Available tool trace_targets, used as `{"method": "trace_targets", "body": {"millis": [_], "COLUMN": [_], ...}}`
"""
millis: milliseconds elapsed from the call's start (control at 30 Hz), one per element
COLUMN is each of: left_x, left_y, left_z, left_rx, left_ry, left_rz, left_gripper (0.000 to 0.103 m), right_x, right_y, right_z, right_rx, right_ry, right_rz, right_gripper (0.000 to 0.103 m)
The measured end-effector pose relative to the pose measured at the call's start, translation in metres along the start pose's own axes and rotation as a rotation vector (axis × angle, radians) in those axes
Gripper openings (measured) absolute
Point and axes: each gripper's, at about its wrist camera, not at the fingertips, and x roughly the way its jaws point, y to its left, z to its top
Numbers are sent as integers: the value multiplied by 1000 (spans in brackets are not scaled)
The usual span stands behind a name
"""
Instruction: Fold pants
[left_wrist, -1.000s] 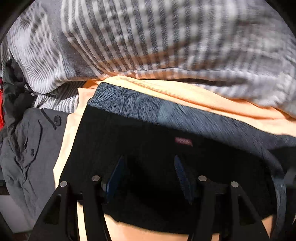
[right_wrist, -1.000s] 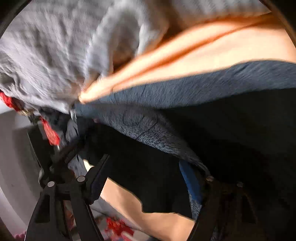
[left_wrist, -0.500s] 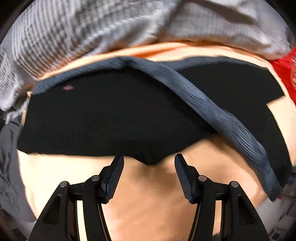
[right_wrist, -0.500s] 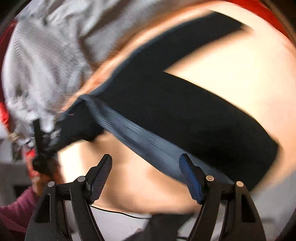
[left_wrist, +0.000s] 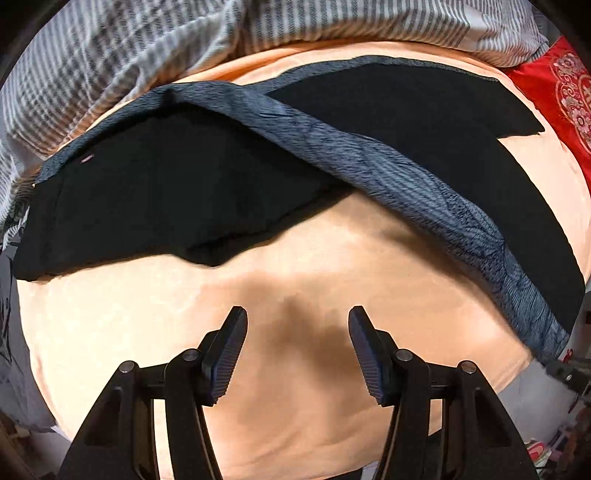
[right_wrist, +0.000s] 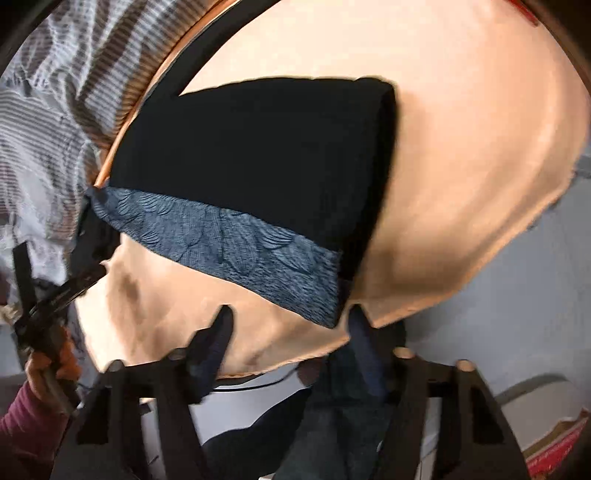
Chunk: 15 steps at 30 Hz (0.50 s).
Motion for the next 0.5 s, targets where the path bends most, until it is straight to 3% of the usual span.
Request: {"method": "trace_targets", "body": {"millis": [67,133,200,267,400,500], "left_x": [4,7,12,14,9,0], "left_y": [-9,-16,-22,-25,-34,-44], "left_z": [4,6,8,14,26,43], "left_rx": [-9,-17,-30,-42,-62,-80], "left_ry": [20,36,68,83,85,78], "left_rz": [4,14,23,27,46,56], "left_gripper": [59,59,59,59,59,59], "right_x": [6,12,11,1,-35,-64], "right_y": [1,0,-9,-8,10,31], "right_z": [3,7,10,21,57,118], "right_rx": [-14,-3,61,90,44,11], "right_ry": [12,49,100,120,92,37], "right_rz": [29,77,167,264,349,415], "right_gripper": [49,16,4,3,3,3]}}
